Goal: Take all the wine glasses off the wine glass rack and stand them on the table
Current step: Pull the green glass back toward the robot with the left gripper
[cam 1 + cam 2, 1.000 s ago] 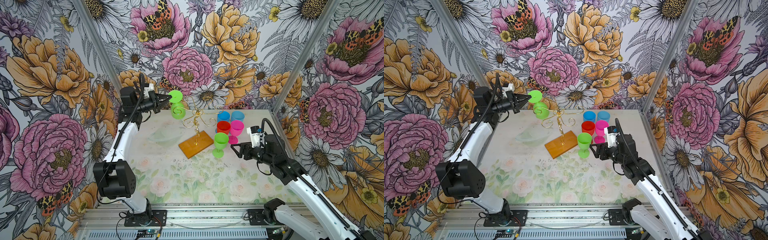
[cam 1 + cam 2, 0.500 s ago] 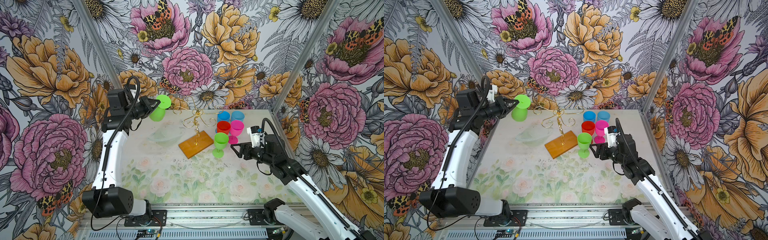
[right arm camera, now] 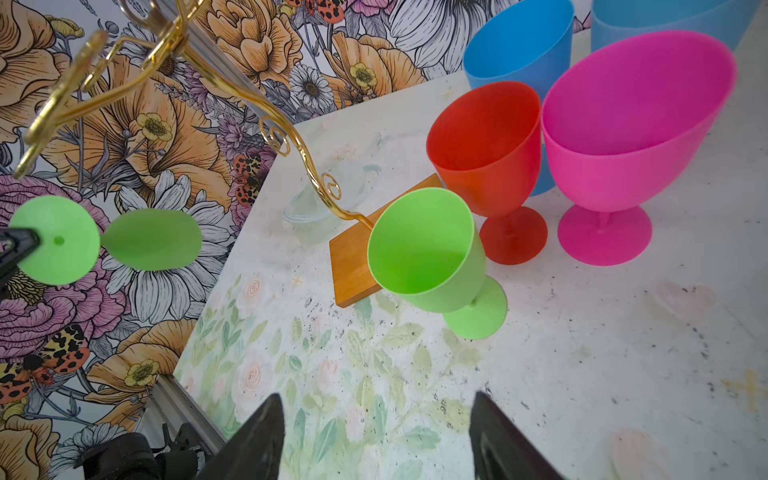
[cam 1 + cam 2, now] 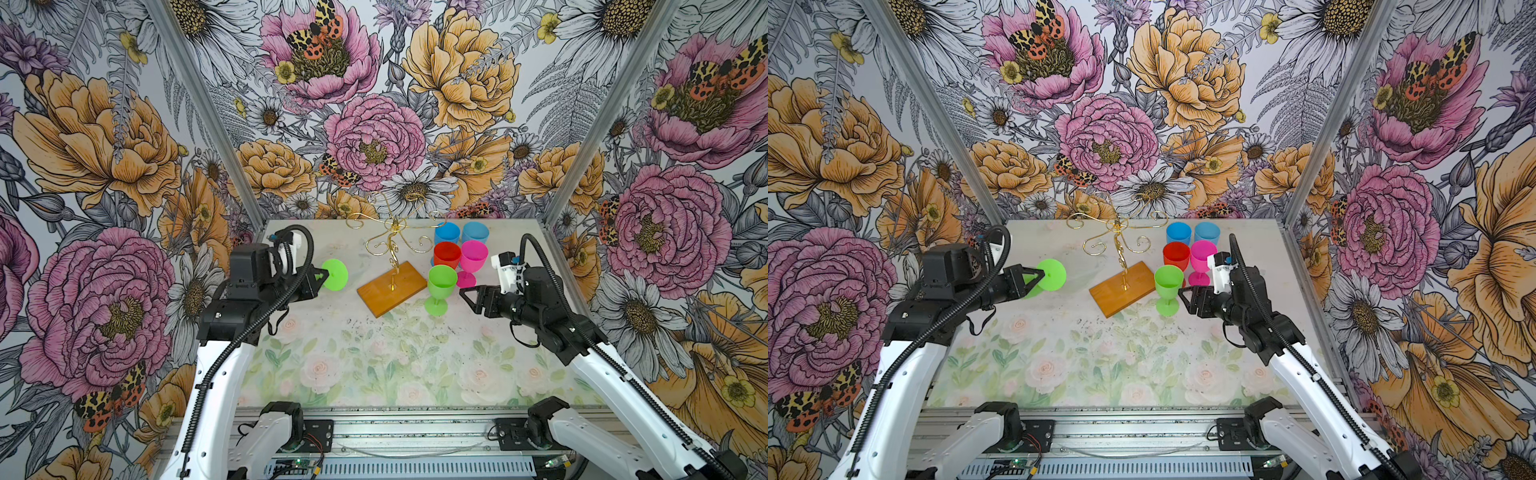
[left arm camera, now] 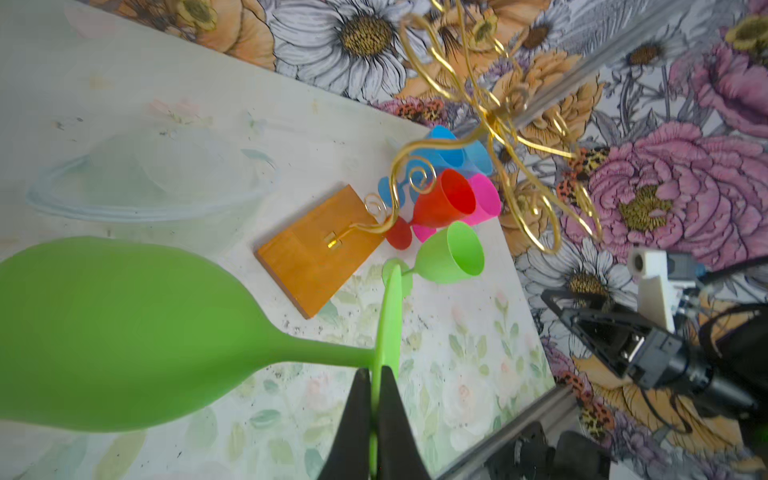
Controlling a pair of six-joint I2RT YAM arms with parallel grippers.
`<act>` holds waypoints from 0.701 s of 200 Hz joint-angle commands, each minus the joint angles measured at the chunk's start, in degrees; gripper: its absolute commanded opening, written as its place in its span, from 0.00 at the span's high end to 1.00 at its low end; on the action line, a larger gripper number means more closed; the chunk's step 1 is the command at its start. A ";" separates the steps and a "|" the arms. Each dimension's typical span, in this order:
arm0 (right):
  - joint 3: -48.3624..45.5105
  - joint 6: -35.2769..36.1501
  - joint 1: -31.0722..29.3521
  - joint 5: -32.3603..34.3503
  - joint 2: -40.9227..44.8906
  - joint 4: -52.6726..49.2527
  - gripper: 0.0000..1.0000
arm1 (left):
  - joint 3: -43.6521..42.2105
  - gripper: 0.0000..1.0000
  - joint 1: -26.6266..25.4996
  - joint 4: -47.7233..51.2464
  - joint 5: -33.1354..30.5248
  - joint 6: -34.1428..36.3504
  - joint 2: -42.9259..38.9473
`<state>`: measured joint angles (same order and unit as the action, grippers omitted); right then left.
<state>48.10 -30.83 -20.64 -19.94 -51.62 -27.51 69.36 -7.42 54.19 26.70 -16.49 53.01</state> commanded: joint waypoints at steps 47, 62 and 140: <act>-0.20 -2.68 -0.17 -2.79 -0.96 -2.95 0.29 | -2.84 1.00 -35.53 4.99 -8.88 0.32 -5.33; -0.20 -2.73 -0.19 -2.56 -1.42 -4.38 0.29 | -3.67 1.00 -45.60 4.76 -15.03 0.34 -4.33; 2.27 -1.49 -0.80 -5.72 -3.00 -8.91 0.28 | -3.32 1.00 -77.62 -4.07 -43.04 20.54 11.64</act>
<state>48.05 -33.19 -20.99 -23.40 -54.39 -34.46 64.71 -84.36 53.82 -4.49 -5.89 61.06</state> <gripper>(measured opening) 0.720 0.060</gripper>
